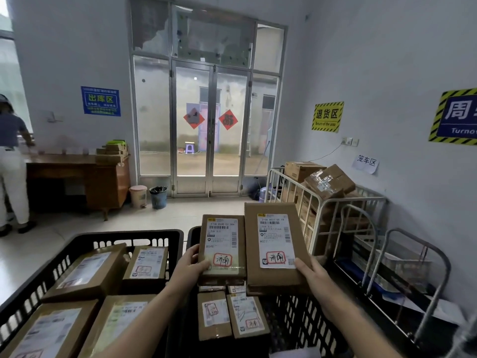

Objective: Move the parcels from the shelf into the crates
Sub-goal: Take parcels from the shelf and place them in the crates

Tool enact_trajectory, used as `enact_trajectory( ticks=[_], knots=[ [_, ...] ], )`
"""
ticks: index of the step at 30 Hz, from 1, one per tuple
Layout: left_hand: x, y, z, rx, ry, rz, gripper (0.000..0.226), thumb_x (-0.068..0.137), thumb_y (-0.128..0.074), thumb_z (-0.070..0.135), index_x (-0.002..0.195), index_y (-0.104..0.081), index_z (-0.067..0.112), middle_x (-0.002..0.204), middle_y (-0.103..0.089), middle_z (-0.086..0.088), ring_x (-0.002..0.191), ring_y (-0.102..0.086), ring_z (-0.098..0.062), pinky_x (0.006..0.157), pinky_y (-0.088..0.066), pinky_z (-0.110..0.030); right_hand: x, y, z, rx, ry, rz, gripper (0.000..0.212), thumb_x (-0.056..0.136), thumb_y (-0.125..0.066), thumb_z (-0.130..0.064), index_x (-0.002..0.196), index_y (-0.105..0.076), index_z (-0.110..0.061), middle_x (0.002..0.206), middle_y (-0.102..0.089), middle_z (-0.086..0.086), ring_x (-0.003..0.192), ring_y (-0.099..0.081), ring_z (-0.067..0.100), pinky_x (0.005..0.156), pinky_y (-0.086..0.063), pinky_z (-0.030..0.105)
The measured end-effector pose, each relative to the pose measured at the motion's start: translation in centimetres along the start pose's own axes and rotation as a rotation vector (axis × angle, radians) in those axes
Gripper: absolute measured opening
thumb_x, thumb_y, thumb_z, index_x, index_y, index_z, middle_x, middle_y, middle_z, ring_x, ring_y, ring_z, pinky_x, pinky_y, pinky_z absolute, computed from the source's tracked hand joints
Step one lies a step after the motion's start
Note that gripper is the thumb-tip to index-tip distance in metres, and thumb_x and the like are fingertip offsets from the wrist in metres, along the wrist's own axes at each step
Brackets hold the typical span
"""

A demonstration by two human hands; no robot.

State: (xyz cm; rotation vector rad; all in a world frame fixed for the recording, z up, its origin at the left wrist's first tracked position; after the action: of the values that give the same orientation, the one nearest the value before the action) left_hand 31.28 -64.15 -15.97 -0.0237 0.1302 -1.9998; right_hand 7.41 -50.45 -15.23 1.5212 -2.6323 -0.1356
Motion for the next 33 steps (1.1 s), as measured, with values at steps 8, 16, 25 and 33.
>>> enact_trajectory(
  ticks=[8,16,25,33],
  knots=[
    [6.0,-0.2,-4.0,0.11,0.084,0.259,0.05,0.094,-0.046,0.004,0.141,-0.032,0.011,0.127,-0.053,-0.018,0.106,-0.06,-0.03,0.09,-0.052,-0.045,7.7,-2.0,5.8,0.058,-0.208,-0.036,0.044,0.097,-0.046,-0.026,0.138,-0.039,-0.012,0.102,-0.056,-0.001,0.087,-0.054,0.011,0.065,-0.042,0.02],
    [9.8,-0.6,-8.8,0.175,0.202,0.423,0.045,0.095,-0.042,0.005,0.139,-0.036,0.01,0.117,-0.058,-0.013,0.101,-0.058,-0.025,0.084,-0.049,-0.035,13.6,-3.5,11.3,0.038,-0.359,-0.087,0.043,0.095,-0.049,-0.026,0.135,-0.043,-0.012,0.102,-0.058,0.003,0.09,-0.055,0.016,0.063,-0.043,0.024],
    [12.1,-0.5,-11.6,0.211,0.256,0.496,0.043,0.098,-0.036,0.007,0.141,-0.032,0.006,0.131,-0.052,-0.019,0.118,-0.052,-0.032,0.094,-0.044,-0.037,17.4,-4.9,15.3,-0.031,-0.436,-0.125,0.045,0.094,-0.049,-0.028,0.135,-0.043,-0.01,0.109,-0.056,0.007,0.097,-0.054,0.02,0.067,-0.045,0.024],
    [13.5,-0.3,-12.2,0.199,0.273,0.516,0.038,0.099,-0.036,0.009,0.136,-0.039,0.008,0.128,-0.055,-0.017,0.115,-0.056,-0.031,0.086,-0.046,-0.034,19.0,-5.6,17.1,-0.066,-0.425,-0.121,0.047,0.091,-0.054,-0.031,0.133,-0.044,-0.011,0.119,-0.058,0.01,0.106,-0.055,0.024,0.082,-0.046,0.031]
  ],
)
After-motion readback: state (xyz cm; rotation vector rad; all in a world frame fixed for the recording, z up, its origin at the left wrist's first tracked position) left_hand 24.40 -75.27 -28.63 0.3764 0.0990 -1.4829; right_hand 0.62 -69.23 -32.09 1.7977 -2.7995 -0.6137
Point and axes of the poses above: each hand's wrist, its own x-axis towards the middle knuckle, its own y-axis out of the back of the hand, z = x × y, the point moved 5 cm from there along x, towards the middle knuckle
